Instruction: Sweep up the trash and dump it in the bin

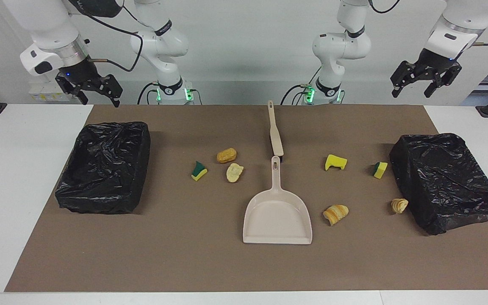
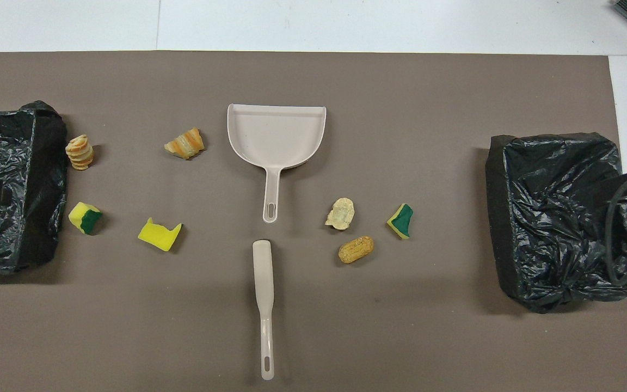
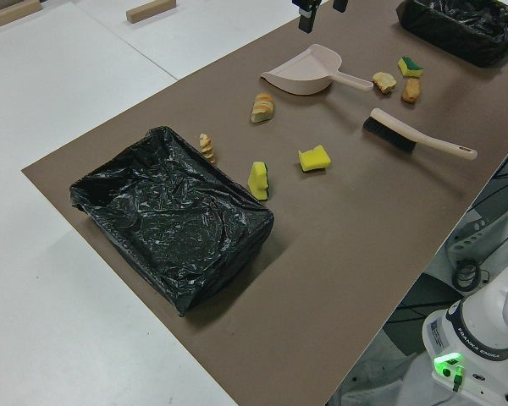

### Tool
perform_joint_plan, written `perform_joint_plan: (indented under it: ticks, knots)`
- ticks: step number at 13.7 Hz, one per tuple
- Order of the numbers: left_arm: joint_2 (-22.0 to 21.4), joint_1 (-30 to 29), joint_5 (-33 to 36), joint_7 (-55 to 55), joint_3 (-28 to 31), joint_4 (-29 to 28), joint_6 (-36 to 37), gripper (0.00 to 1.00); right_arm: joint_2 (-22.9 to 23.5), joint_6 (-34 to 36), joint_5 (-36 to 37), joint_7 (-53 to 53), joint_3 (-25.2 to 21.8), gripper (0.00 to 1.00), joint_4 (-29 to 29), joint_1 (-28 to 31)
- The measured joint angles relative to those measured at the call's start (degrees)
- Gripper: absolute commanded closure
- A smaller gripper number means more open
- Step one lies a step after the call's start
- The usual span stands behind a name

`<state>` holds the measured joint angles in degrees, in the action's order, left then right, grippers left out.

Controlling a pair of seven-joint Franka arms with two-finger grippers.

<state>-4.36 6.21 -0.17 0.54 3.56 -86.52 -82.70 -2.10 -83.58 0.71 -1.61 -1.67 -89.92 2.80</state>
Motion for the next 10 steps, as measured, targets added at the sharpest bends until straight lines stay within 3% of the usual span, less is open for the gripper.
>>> perform_joint_plan:
  ticks: [10]
  knots:
    - [-0.1, 0.3, 0.0, -0.1, -1.6, 0.0, 0.2, 0.00, 0.0, -0.2, -0.4, 0.0, 0.0, 0.00, -0.1, 0.0]
